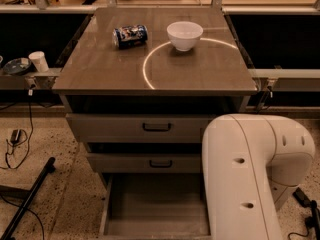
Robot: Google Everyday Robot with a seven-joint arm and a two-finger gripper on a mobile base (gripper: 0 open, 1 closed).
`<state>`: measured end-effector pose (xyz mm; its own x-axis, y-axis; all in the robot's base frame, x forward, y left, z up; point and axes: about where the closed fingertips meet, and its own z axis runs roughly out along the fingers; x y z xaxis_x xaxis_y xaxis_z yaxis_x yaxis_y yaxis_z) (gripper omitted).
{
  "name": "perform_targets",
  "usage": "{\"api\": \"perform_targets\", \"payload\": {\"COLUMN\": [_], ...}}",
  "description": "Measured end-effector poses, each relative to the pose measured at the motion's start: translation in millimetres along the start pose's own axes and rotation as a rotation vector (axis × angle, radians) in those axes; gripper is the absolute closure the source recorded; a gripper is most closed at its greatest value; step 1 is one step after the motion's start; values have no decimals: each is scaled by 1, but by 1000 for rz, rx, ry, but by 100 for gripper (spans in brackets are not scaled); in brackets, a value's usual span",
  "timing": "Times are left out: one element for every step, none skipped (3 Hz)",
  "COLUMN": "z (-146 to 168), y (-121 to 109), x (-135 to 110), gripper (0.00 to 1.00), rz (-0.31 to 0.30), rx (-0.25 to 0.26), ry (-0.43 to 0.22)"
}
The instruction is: Close bottom drawer
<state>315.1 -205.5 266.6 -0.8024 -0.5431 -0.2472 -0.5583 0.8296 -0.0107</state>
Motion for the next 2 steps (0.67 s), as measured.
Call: {"api": "perform_targets", "payload": {"z": [32, 43], "y": [2, 2], "x": [23, 32], "gripper": [0, 0], "rz": [21, 36], "rx": [18, 11], "ry": [42, 63]}}
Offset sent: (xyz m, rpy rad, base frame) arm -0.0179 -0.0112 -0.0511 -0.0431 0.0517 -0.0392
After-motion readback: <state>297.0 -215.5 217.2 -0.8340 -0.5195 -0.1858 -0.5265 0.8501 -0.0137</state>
